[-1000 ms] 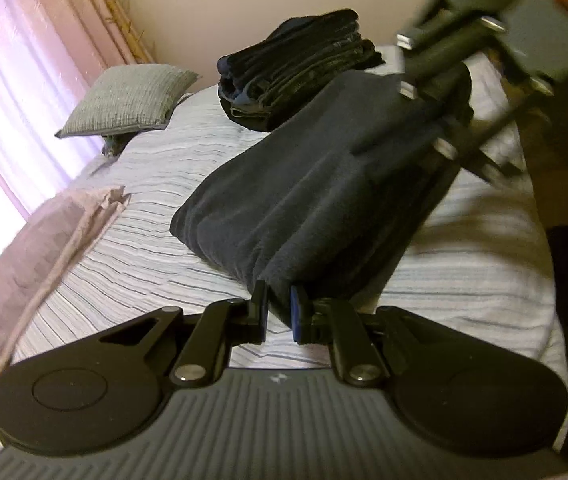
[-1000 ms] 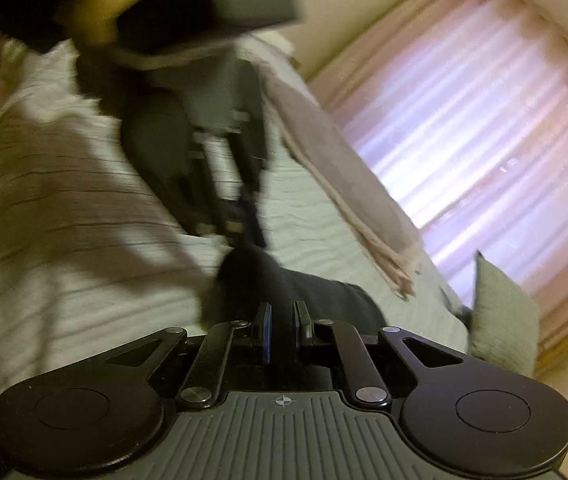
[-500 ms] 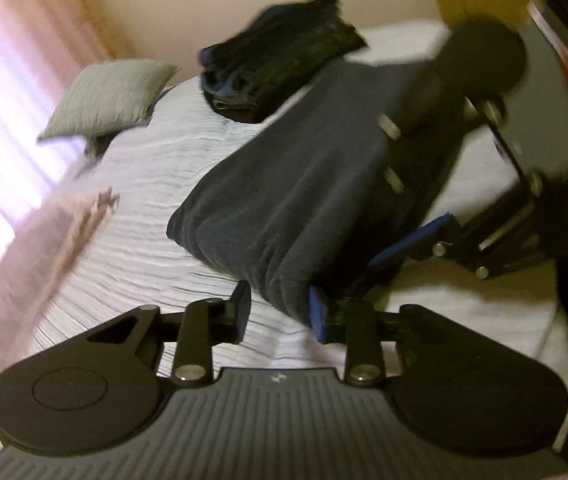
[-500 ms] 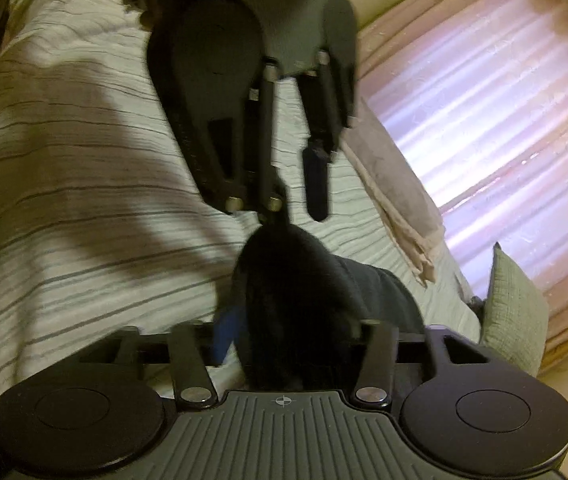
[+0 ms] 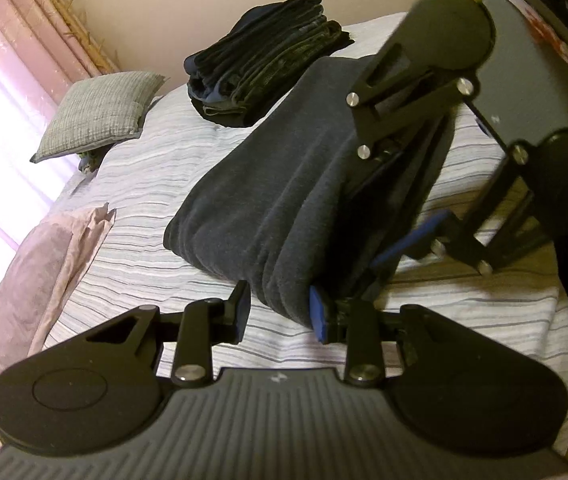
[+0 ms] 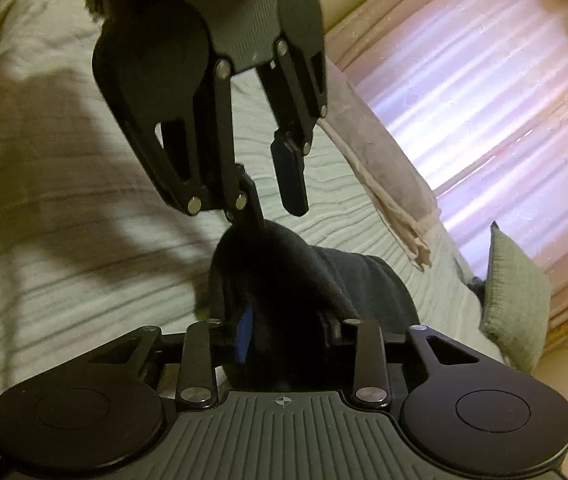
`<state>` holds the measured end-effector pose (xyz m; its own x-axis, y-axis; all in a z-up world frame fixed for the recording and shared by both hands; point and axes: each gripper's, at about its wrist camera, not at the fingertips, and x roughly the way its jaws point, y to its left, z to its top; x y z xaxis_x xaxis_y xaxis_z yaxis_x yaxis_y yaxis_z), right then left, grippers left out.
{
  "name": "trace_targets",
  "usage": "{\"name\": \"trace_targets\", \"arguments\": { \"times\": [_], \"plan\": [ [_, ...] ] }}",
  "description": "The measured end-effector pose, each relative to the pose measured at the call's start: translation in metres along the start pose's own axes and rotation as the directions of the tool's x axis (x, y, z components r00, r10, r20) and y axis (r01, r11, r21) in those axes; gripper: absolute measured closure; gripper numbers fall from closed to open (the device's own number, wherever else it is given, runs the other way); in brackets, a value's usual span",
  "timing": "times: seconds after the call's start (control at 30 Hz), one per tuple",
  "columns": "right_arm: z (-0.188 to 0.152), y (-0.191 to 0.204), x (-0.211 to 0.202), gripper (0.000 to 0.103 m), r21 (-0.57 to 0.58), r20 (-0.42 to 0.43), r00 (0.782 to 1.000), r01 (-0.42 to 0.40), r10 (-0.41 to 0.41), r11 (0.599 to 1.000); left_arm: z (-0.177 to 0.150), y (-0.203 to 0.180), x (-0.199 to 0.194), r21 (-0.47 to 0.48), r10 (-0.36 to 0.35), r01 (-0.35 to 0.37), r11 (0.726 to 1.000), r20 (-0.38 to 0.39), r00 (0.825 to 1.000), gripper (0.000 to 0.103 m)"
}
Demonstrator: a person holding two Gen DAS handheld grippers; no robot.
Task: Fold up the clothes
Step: 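Grasp the folded grey bundle end with the left gripper while the right gripper grasps the other end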
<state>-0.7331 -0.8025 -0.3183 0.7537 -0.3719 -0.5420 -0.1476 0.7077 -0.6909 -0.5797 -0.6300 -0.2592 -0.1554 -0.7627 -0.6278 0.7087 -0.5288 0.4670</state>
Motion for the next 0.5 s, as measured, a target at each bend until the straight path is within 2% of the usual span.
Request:
{"name": "trace_targets", "arguments": {
  "times": [0.13,0.27,0.3,0.4,0.5],
  "plan": [
    [-0.003,0.018,0.007,0.071,-0.086,-0.024,1.000,0.014,-0.016,0.996,0.000,0.000,0.001,0.002,-0.002,0.002,1.000,-0.002,1.000,0.074],
    [-0.005,0.021,0.015,0.071,-0.122,-0.032,0.998,0.045,-0.049,0.992,-0.001,0.001,0.001,-0.011,-0.002,0.002,1.000,0.000,1.000,0.074],
    [-0.005,0.021,0.015,0.080,-0.113,-0.030,0.999,0.042,-0.045,0.993,-0.001,0.001,0.001,-0.013,-0.001,0.001,1.000,0.001,1.000,0.074],
    [-0.007,0.015,0.007,0.095,-0.063,-0.014,1.000,0.026,-0.027,0.998,-0.001,-0.001,0.002,-0.002,0.008,-0.008,1.000,-0.004,1.000,0.074],
    [-0.007,0.013,-0.011,0.097,-0.045,0.012,1.000,0.015,-0.015,0.999,-0.001,-0.001,0.001,0.008,0.016,-0.016,1.000,-0.006,1.000,0.074]
  ]
}}
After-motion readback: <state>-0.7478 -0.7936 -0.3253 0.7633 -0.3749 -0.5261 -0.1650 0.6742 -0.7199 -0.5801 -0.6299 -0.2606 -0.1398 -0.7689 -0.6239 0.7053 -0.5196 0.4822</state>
